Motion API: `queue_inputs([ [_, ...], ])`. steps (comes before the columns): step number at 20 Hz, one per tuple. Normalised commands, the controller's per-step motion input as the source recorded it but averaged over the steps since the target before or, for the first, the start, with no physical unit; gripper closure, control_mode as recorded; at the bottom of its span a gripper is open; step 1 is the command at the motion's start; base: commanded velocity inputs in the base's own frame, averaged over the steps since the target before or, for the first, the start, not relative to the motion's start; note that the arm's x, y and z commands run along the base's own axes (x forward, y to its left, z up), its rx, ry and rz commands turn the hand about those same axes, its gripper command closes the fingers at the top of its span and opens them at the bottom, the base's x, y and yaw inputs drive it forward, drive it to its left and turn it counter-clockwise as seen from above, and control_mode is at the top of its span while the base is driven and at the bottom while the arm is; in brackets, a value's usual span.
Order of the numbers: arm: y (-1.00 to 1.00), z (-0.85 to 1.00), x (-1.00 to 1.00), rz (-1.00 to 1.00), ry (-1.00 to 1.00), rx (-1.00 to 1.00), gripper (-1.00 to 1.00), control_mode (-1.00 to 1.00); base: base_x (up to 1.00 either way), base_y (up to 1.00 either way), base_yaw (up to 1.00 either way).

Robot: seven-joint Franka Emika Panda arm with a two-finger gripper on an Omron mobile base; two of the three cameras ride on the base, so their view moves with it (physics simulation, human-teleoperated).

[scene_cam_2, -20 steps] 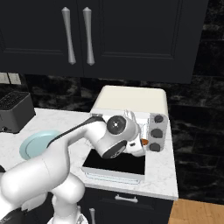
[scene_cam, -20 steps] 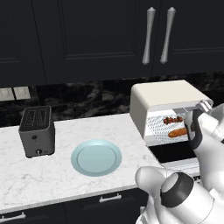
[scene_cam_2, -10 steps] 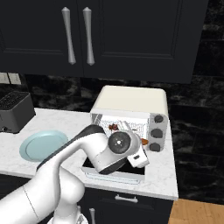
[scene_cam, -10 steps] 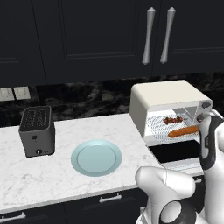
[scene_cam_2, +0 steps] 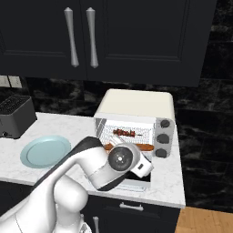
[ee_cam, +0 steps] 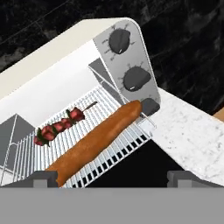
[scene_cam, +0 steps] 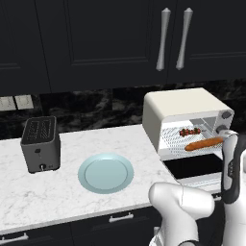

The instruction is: Pick up the kebab skewer and baguette bread, and place them inside the toaster oven. Close the toaster oven door and start by setting the timer.

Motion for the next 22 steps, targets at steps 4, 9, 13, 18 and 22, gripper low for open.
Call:
queue_inputs([
  [4,0.52,-0.22,-0.26,0.41,0.00,-0.25,-1.00,-1.00,0.00,0.00,0.00],
  [9,0.32,-0.42,-0.25,0.26,-0.04,-0.32,-1.00,-1.00,0.00,0.00,0.00],
  [13,0.33,-0.02,-0.01,0.16,-0.06,-0.22,-1.00,-1.00,0.00,0.00,0.00],
  [18,0.00,-0.08,0.17,0.04,-0.04,-0.05,-1.00,-1.00,0.00,0.00,0.00],
  [22,-0.16,-0.03,0.28,0.00,-0.01,0.00,-1.00,-1.00,0.00,0.00,0.00],
])
